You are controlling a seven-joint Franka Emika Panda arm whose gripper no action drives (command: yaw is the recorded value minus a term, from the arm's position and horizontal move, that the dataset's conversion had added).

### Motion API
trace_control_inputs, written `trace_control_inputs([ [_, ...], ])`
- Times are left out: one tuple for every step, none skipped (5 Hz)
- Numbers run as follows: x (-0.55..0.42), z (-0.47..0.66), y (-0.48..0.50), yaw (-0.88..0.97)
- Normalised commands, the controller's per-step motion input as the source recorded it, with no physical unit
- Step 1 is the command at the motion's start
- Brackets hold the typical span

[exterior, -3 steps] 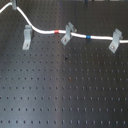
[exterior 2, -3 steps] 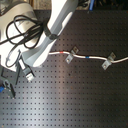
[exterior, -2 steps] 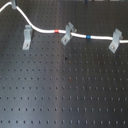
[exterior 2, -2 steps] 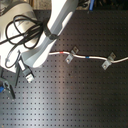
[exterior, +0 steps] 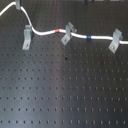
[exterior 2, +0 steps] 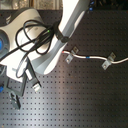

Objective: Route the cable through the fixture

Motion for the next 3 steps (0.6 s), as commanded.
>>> trace_control_inputs([
  [0.265,-0.48,-0.120,0.00],
  [0.315,-0.69,-0.085,0.00],
  [0.126,0.00,-0.026,0.10],
])
